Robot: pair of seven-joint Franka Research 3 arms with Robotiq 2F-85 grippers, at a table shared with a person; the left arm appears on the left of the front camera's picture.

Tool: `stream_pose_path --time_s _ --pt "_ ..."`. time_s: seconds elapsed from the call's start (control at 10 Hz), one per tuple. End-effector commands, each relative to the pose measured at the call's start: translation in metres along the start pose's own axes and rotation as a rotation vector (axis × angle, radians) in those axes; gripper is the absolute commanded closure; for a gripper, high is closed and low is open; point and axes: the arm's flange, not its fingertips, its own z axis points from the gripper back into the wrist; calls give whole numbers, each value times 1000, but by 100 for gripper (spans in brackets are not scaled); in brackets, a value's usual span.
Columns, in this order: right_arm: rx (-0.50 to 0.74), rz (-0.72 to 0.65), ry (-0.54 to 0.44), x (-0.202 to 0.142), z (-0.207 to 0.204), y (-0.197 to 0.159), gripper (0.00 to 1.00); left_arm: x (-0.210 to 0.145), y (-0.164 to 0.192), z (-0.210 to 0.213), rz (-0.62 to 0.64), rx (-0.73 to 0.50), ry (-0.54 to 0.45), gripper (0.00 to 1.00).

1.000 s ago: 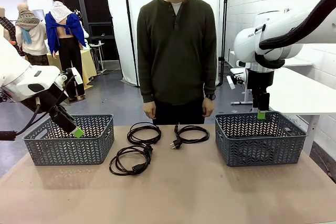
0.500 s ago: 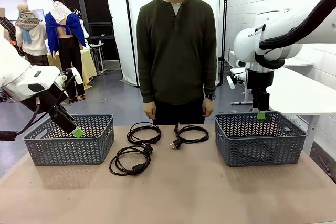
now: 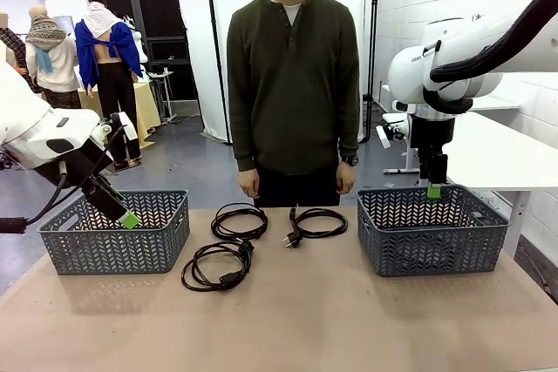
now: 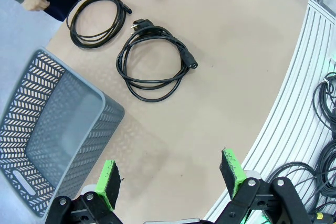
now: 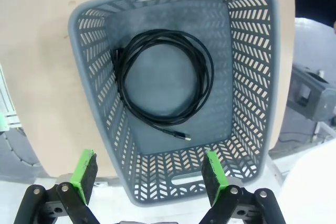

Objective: Organize the cables according to human instructions.
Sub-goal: Pick up a bundle of cables and place it in the basket indicated by the human.

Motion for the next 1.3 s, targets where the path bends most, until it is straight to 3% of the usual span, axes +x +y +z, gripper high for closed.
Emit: stream_pose_path --time_s 0.0,0.4,0.9,1.2 --pt "2 -12 -30 8 3 7 0 0 2 -1 -3 10 -7 0" --pt "-48 -94 -62 53 17 65 0 0 2 -1 -3 10 -7 0" --pt "-70 -250 -303 91 -1 128 0 0 2 -1 -3 10 -7 0" --pt "-80 -274 -362 104 -19 147 0 0 2 -1 -3 10 -7 0"
